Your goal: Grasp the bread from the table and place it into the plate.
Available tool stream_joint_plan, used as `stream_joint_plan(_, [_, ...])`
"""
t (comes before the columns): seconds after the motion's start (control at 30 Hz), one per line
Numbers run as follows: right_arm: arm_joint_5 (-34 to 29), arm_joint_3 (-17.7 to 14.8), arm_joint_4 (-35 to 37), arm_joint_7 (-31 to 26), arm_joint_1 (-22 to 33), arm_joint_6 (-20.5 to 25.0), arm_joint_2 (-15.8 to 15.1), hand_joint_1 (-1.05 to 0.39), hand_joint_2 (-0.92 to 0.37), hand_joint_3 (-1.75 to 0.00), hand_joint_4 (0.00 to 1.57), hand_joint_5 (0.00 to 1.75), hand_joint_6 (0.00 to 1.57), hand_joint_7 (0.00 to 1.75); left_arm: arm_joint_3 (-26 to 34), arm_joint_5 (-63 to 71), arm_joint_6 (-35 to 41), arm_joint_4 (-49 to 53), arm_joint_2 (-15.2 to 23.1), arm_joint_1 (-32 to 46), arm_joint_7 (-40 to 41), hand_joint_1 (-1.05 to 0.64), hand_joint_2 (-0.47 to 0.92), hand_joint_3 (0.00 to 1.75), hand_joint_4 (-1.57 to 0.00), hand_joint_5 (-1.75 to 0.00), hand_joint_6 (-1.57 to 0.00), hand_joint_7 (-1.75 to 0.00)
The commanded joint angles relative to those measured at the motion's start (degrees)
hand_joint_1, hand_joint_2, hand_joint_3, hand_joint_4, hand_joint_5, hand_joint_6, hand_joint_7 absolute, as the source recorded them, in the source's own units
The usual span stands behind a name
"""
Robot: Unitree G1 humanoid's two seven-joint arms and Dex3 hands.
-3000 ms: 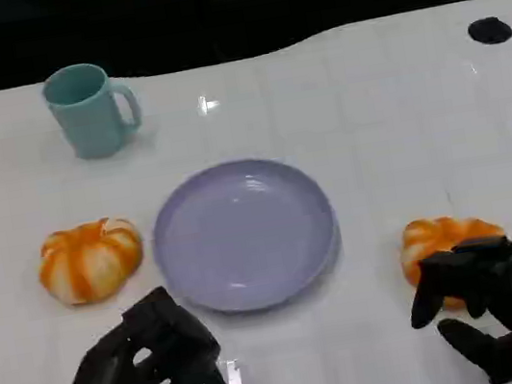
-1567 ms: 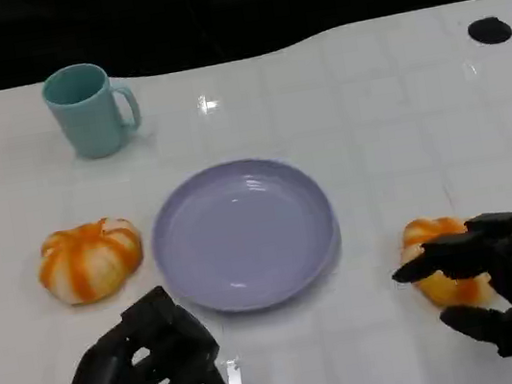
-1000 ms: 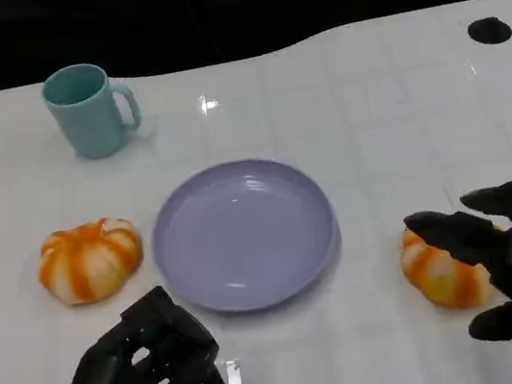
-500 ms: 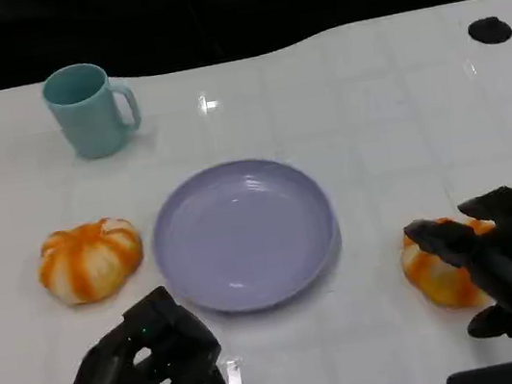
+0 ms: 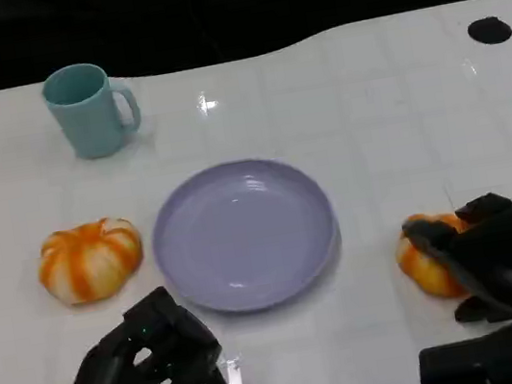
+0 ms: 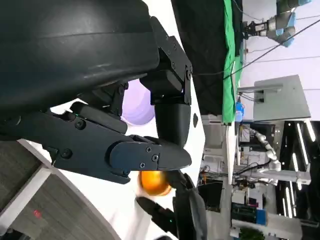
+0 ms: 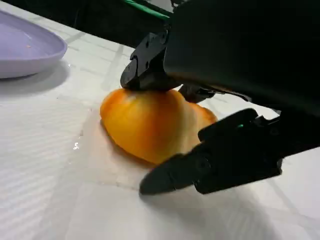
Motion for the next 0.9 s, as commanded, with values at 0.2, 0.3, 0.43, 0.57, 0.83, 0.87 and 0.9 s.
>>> stream_joint_plan(0.2, [10.7, -0.9, 13.8, -20.5, -3.7, -12.9, -0.4, -0.16, -0.90, -0.03, 0.91, 1.66, 1.07, 0.79, 0.3, 0.0, -0.5, 0.0, 0.5, 0.2, 0.3, -0.57, 0.92, 0.32, -0.63, -1.75, -0.58, -1.51])
stream_joint_plan(0.3, [10.9, -0.3, 16.0, -24.3, -4.6, -15.2, -1.0, -0.17, -0.90, -0.08, 0.90, 1.74, 0.81, 1.48, 0.3, -0.3, -0.5, 0.2, 0.4, 0.0, -0.1, -0.57, 0.92, 0.32, -0.63, -1.75, -0.58, -1.51])
stream_joint_plan(0.43, [11.3, -0.2, 17.4, -26.8, -5.4, -16.7, -1.2, -0.17, -0.90, -0.15, 0.89, 1.75, 0.72, 1.66, 0.2, 0.0, -0.5, 0.2, 0.3, -0.1, 0.3, -0.57, 0.92, 0.32, -0.63, -1.75, -0.58, -1.51])
stream_joint_plan(0.57, [12.4, -0.5, 18.2, -29.1, -6.2, -18.8, -1.1, -0.16, -0.51, -0.94, 0.91, 1.75, 0.74, 1.64, 0.1, 0.0, -1.0, 0.5, 0.3, -0.2, 0.0, -0.57, 0.92, 0.32, -0.63, -1.75, -0.58, -1.51])
stream_joint_plan(0.83, [12.7, -0.9, 18.4, -32.7, -7.9, -20.0, -1.4, -0.16, -0.42, -1.14, 0.93, 1.75, 0.79, 1.58, 0.0, 0.6, -1.1, 0.3, 0.3, -0.1, 0.4, -0.56, 0.92, 0.34, -0.63, -1.75, -0.57, -1.50])
stream_joint_plan(0.87, [12.9, -1.0, 18.5, -33.1, -8.0, -20.3, -1.4, -0.16, -0.41, -1.16, 0.94, 1.75, 0.80, 1.58, 0.0, 0.6, -1.2, 0.3, 0.3, 0.0, 0.4, -0.56, 0.92, 0.34, -0.62, -1.75, -0.57, -1.50])
stream_joint_plan(0.9, [12.9, -0.9, 18.4, -33.5, -8.2, -20.6, -1.5, -0.16, -0.40, -1.17, 0.94, 1.75, 0.80, 1.58, 0.0, 0.5, -1.3, 0.3, 0.2, 0.0, 0.3, -0.56, 0.92, 0.34, -0.62, -1.75, -0.57, -1.50])
